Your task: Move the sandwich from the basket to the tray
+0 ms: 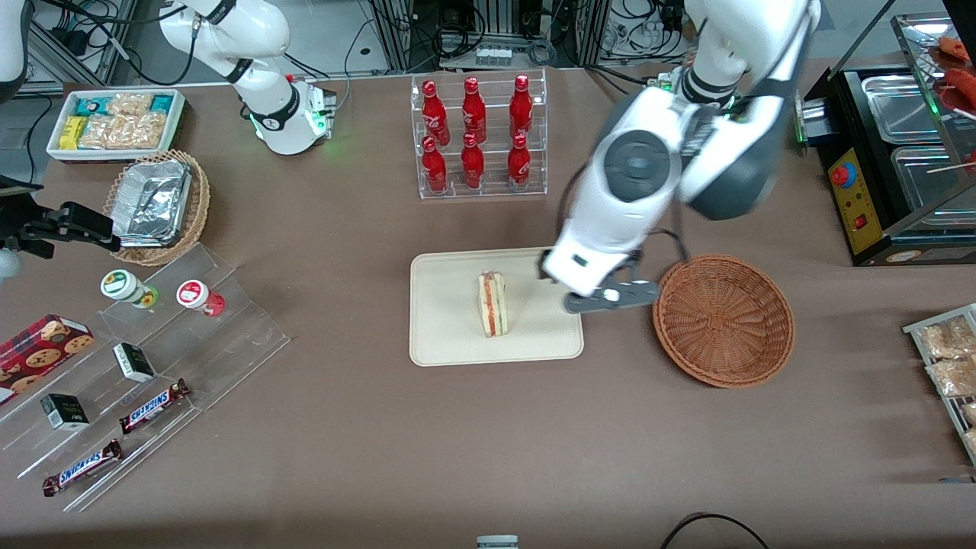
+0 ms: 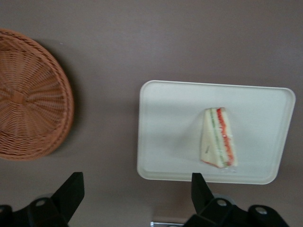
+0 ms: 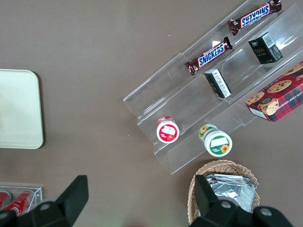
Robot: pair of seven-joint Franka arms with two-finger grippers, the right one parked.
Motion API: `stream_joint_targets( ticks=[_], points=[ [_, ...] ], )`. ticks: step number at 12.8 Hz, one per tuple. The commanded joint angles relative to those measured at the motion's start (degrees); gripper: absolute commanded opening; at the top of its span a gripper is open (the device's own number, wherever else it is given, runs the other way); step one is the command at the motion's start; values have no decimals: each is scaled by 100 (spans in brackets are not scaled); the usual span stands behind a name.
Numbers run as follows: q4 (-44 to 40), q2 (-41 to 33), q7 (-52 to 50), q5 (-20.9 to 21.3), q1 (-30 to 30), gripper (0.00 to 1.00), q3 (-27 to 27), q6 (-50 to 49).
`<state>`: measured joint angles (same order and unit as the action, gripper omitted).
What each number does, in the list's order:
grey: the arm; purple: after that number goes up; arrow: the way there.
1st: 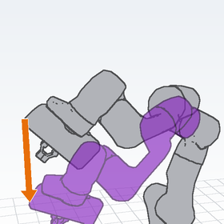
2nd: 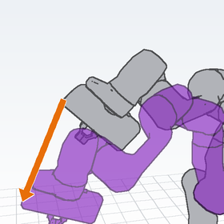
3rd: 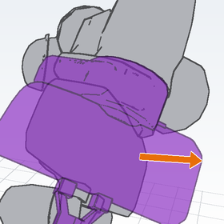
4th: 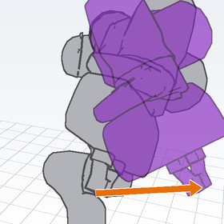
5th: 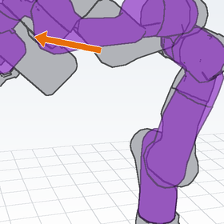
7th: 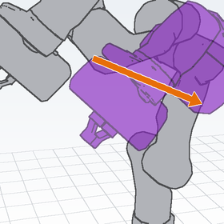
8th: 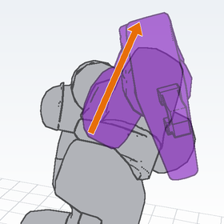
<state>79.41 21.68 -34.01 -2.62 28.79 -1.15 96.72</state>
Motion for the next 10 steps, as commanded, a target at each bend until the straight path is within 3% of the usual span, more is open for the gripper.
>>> stream_joint_targets(
  ticks=[1,7,10],
  points=[
    [750,-707,884,-46,-504,100,-52,-65],
    [2234,-2147,2765,-2,-1593,100,-43,-144],
    [2255,-2527,3076,-11,-2138,100,-87,-741]
  ],
)
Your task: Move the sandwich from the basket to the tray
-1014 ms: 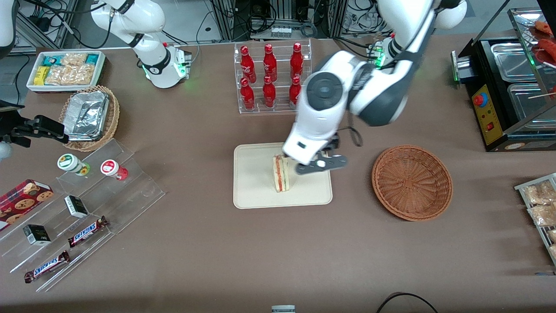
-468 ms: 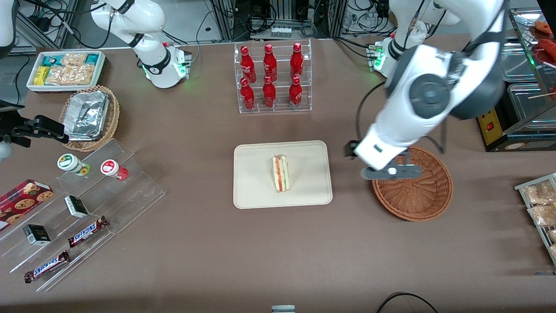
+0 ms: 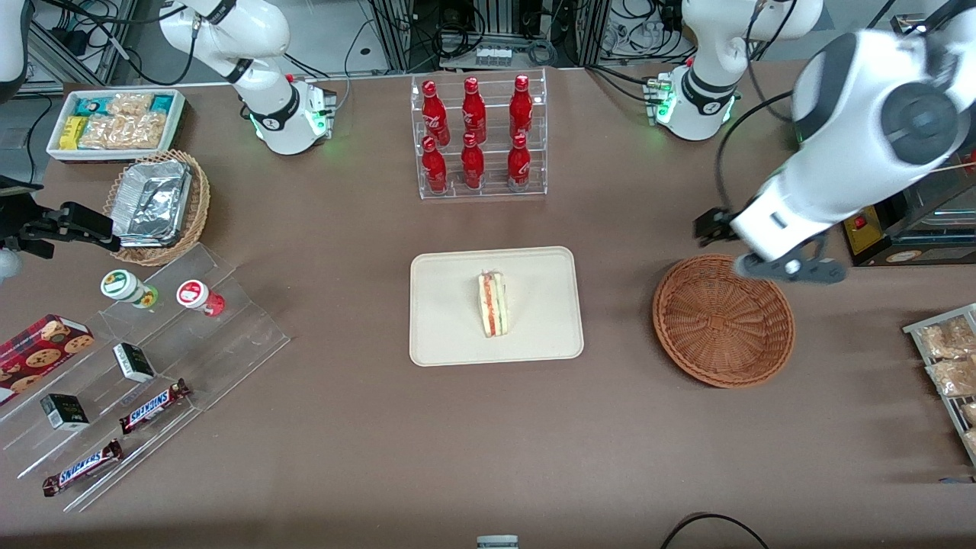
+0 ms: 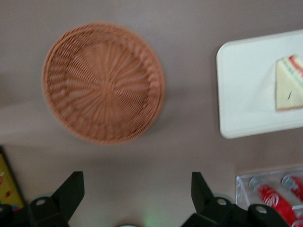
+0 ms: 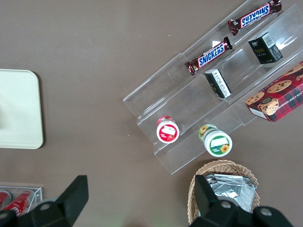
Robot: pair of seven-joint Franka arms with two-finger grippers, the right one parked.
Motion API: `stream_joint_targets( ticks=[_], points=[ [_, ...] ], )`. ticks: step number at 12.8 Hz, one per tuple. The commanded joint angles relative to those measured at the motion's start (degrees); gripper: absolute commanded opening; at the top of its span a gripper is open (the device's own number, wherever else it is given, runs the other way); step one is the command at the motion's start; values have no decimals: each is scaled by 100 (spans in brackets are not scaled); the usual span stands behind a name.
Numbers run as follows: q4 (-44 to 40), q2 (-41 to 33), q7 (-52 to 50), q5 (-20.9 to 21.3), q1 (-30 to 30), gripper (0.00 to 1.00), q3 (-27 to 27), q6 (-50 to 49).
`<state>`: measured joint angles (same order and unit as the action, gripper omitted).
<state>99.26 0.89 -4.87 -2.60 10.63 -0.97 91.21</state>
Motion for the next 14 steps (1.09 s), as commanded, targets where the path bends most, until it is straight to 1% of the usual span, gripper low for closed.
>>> stream_joint_targets(
  ticks=[1,3,5,6,8,10,14],
  points=[
    [234,-527,257,-21,-463,100,-122,-331],
    [-29,-581,555,-21,-867,100,-288,-787],
    [-310,-581,574,-4,-1114,100,-342,-1113],
    [-398,-581,583,49,-1159,100,-342,-1141],
    [-635,-467,627,338,-1220,100,-333,-1089],
    [-1004,-239,986,357,-1352,100,-333,-1114],
    [-1032,-229,996,339,-1370,100,-333,-1079]
  ],
)
